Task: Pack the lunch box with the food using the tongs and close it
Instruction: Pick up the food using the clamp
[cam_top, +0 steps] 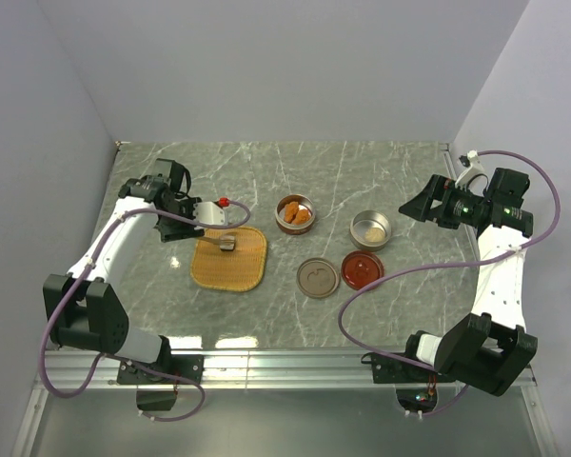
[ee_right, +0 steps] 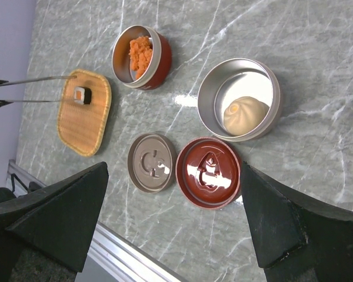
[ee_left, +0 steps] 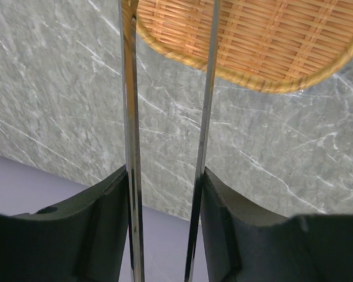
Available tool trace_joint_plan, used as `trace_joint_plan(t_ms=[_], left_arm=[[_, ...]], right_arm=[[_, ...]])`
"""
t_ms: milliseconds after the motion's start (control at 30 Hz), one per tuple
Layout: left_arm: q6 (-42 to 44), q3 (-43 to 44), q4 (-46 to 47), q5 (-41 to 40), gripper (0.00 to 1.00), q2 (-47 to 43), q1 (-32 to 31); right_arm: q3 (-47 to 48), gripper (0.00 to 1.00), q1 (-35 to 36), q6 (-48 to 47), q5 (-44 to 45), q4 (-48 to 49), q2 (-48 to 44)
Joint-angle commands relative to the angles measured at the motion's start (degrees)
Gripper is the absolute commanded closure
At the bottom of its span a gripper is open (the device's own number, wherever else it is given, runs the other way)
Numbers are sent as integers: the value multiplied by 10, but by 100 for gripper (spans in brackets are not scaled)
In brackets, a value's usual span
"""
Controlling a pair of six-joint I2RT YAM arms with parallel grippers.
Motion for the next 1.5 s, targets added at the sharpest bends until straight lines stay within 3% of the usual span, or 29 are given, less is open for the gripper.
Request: trace_joint_plan(t_ms=[0,700,1467], left_arm=[[14,21,-10,15,49,-8,1],[12,35,-73,53,47,-30,1],[5,18,-17,10,49,25,-5]], right_arm=[[23,0,-4,-9,1,-6,-3],[20,0,-4,-6,8,-4,-7],[16,0,-4,-6,11,-1,-6]])
